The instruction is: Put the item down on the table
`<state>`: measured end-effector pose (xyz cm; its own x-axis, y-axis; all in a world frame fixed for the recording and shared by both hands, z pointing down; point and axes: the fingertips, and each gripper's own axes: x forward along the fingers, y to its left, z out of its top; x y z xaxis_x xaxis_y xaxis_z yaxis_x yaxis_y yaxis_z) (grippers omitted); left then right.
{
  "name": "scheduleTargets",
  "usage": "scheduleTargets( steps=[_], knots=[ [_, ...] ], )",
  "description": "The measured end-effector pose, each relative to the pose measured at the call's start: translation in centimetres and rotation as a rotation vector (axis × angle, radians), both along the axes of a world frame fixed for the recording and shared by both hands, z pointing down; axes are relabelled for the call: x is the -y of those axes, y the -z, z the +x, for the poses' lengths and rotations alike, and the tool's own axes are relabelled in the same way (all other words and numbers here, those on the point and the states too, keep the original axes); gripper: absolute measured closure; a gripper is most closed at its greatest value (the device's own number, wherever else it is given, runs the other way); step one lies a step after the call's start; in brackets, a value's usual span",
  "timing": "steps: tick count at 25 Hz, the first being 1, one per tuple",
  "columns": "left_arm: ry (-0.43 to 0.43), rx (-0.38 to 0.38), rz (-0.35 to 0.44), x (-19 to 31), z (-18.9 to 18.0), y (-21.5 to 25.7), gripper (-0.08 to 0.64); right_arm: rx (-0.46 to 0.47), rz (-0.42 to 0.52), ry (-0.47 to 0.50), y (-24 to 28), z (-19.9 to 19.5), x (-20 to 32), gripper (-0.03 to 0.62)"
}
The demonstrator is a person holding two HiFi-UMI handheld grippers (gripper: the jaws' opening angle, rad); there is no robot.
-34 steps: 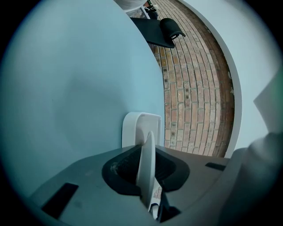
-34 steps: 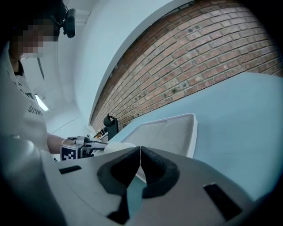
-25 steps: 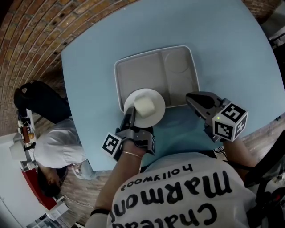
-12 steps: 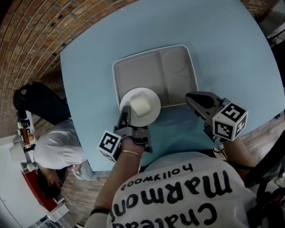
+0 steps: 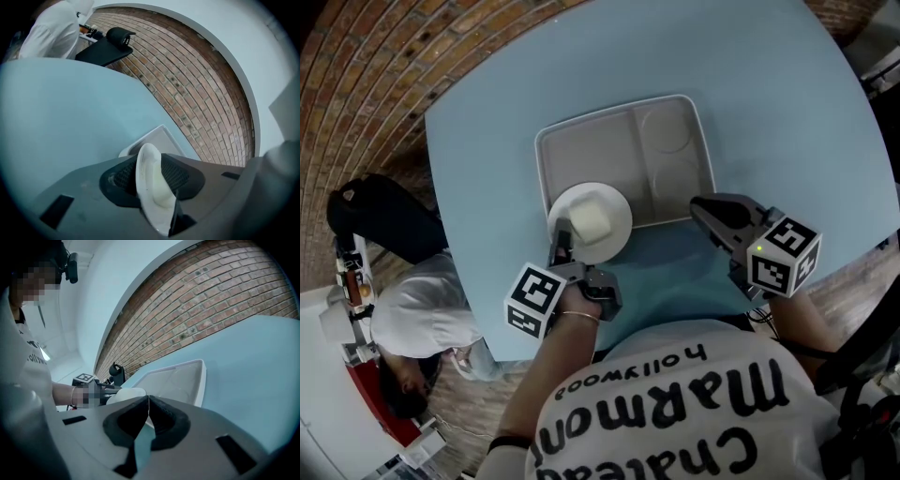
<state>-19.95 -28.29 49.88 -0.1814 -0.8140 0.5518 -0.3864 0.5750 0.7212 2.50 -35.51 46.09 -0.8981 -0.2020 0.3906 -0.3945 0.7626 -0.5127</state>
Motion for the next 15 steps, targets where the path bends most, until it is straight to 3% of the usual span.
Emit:
scheduleTargets(
  steps=[6, 15],
  knots=[
    [-0.167, 0.247, -0.072, 0.8, -0.4, 0.1, 0.449, 0.001, -0.006, -0.008, 0.1, -0.1, 0.2, 0.581],
    [-0.228, 0.340, -0.087, 1.4, -0.7, -0.1, 0.449, -0.001, -0.013, -0.016, 0.0, 0.2, 0.2, 0.581]
  ],
)
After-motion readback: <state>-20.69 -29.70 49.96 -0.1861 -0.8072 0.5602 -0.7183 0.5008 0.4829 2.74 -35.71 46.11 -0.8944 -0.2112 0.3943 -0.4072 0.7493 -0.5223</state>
